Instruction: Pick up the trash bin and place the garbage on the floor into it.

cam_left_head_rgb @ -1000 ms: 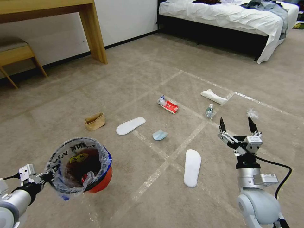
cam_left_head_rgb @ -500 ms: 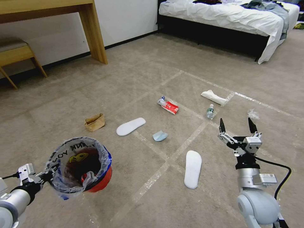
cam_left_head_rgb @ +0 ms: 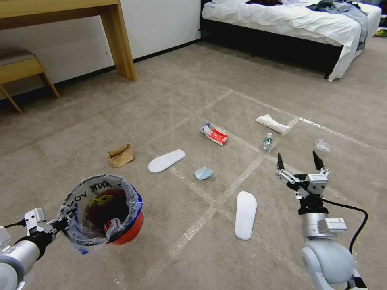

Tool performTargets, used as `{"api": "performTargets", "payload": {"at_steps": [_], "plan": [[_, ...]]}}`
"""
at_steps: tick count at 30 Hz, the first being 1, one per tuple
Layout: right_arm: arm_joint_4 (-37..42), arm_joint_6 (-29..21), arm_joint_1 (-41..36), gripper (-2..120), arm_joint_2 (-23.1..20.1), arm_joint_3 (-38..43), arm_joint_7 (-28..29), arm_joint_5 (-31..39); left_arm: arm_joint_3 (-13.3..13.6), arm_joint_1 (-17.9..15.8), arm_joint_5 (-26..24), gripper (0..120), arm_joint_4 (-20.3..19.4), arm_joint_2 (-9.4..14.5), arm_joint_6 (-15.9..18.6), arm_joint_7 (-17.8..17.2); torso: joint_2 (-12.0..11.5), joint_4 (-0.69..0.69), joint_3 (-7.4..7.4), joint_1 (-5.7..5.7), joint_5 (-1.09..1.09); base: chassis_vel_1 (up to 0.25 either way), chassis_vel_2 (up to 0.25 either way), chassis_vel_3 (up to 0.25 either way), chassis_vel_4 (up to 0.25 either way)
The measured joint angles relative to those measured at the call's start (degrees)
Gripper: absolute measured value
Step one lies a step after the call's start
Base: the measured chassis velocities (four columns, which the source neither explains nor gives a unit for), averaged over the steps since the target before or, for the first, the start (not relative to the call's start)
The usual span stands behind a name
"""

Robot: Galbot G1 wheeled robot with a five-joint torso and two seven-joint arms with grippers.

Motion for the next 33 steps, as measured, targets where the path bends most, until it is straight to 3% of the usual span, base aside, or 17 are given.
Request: {"api": "performTargets", "payload": {"at_steps": [1, 4, 5, 6, 7, 8, 9, 13, 15, 21, 24, 33], "plan": [[0.0, 0.0, 0.0, 100, 0.0, 0.0, 0.0, 0.0, 0.0, 0.0, 0.0, 1, 0.0, 0.0, 0.0, 0.0, 0.0, 0.0, 0.0, 0.0, 0.0, 0.0, 0.0, 0.0, 0.0], [0.59, -14.03, -0.4, 100, -3.12, -3.17, 6.31, -2.06, 0.29, -0.32, 0.47, 1, 0.37, -0.36, -0.11, 0.11, 0.0, 0.0, 0.0, 0.0, -0.01, 0.0, 0.0, 0.0, 0.0], [0.59, -14.03, -0.4, 100, -3.12, -3.17, 6.31, -2.06, 0.29, -0.32, 0.47, 1, 0.37, -0.36, -0.11, 0.11, 0.0, 0.0, 0.0, 0.0, -0.01, 0.0, 0.0, 0.0, 0.0], [0.61, -18.75, -0.42, 100, -4.49, -4.35, 8.31, -2.3, 0.36, -0.44, 0.53, 1, 0.46, -0.4, -0.15, 0.13, 0.0, -0.01, 0.0, 0.0, 0.0, 0.0, 0.0, 0.0, 0.0], [0.61, -18.75, -0.42, 100, -4.49, -4.35, 8.31, -2.3, 0.36, -0.44, 0.53, 1, 0.46, -0.4, -0.15, 0.13, 0.0, -0.01, 0.0, 0.0, 0.0, 0.0, 0.0, 0.0, 0.0], [-0.11, -25.97, -0.13, 100, -6.42, -6.19, 10.35, -2.2, 0.38, -0.63, 0.64, 1, 0.54, -0.53, -0.22, 0.16, 0.0, -0.01, 0.0, 0.0, -0.01, 0.0, 0.0, 0.0, 0.0], [-1.29, -29.22, 0.51, 100, -7.14, -7.5, 11.46, -1.49, 0.4, -0.7, 0.68, 1, 0.58, -0.65, -0.27, 0.18, 0.0, -0.01, 0.0, 0.0, -0.01, 0.0, 0.0, 0.0, 0.0], [-4.51, -33.12, 2.0, 100, -7.53, -9.6, 13.06, -0.2, 0.47, -0.71, 0.81, 1, 0.63, -0.83, -0.33, 0.29, 0.0, 0.0, 0.0, 0.0, 0.01, 0.0, 0.0, 0.0, 0.0], [-10.52, -37.82, 4.57, 100, -7.45, -13.08, 14.47, 1.32, 1.01, -0.88, 1.15, 1, 0.89, -0.76, -0.37, 0.38, 0.0, -0.01, 0.01, 0.0, 0.0, 0.0, 0.0, 0.0, 0.0], [-16.45, -41.99, 8.39, 100, -6.75, -18.97, 16.39, 4.02, 1.21, -0.79, 1.33, 1, 0.95, -0.6, -0.42, 0.51, 0.0, -0.02, 0.01, 0.0, 0.01, 0.0, 0.0, 0.0, 0.0], [-22.48, -46.13, 13.49, 100, -4.82, -25.95, 18.8, 8.56, 0.75, -0.24, 1.42, 1, 0.91, -0.71, -0.58, 0.56, 0.0, 0.0, 0.01, 0.0, -0.01, 0.0, 0.0, 0.0, 0.0], [-32.99, -45.34, 20.48, 100, 1.41, -32.12, 19.7, 9.55, 0.17, 0.25, 2.33, 1, 1.49, -1.26, -1.11, 1.26, 0.0, 0.0, 0.01, 0.0, -0.03, 0.0, 0.0, 0.0, 0.0]]}}
